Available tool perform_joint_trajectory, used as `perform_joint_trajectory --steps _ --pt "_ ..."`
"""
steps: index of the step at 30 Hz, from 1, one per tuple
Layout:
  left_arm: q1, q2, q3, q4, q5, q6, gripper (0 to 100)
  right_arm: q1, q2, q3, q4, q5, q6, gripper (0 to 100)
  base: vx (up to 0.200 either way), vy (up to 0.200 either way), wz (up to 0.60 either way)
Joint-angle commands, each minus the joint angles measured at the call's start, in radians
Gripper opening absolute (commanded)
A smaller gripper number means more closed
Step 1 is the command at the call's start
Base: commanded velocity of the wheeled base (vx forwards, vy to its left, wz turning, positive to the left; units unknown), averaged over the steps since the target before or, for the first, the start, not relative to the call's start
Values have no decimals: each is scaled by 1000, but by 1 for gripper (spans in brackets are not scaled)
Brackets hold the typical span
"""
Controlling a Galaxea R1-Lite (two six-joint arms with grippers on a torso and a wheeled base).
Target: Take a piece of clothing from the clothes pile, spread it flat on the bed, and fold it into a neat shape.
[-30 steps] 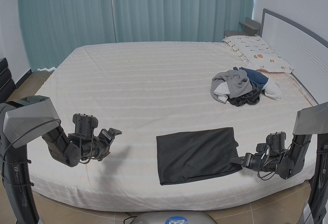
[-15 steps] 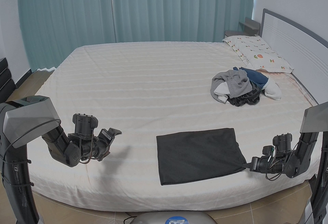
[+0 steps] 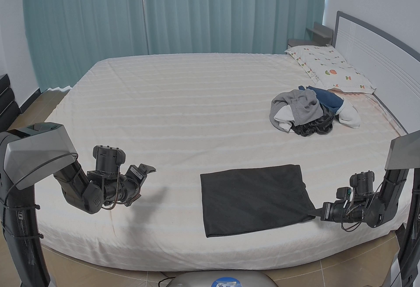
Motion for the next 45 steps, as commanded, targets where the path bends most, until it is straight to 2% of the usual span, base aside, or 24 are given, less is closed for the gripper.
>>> perform_joint_trajectory --steps 1,5,7,8,9,10,11,12,13,16,22,24,26,36,37,45 --pt "1 1 -1 0 0 0 100 -6 -20 -13 -10 0 2 100 0 0 0" --pt "1 1 -4 0 2 0 100 -23 -24 -109 -2 4 48 100 0 0 0" --pt "-1 1 -4 0 2 0 100 -21 -8 -160 -3 -1 107 100 0 0 0" --pt "-1 1 -4 0 2 0 100 -18 23 -215 -2 -9 174 100 0 0 0" --pt "-1 1 -4 0 2 0 100 -18 26 -220 -2 -10 182 100 0 0 0" --pt "-1 1 -4 0 2 0 100 -9 66 -284 -10 -50 259 100 0 0 0" --pt "-1 1 -4 0 2 0 100 -9 66 -284 -10 -50 259 100 0 0 0" --pt "-1 1 -4 0 2 0 100 -9 83 -330 -10 -88 314 100 0 0 0" --pt "1 1 -3 0 2 0 100 -7 89 -362 0 -99 341 100 0 0 0" --pt "-1 1 -4 0 2 0 100 13 130 -454 32 -107 401 100 0 0 0" --pt "-1 1 -1 0 2 0 100 20 235 -628 87 -108 424 100 0 0 0" --pt "-1 1 -1 0 5 0 100 37 253 -663 90 -108 458 100 0 0 0" --pt "-1 1 -3 0 6 0 100 43 269 -685 92 -108 486 100 0 0 0" --pt "-1 3 -3 0 8 0 100 46 313 -746 87 -101 495 100 0 0 0" --pt "-1 3 -3 0 8 0 100 45 316 -754 86 -105 496 0 0 0 0" --pt "-1 3 -3 0 8 0 100 39 324 -770 76 -112 498 0 0 0 0"
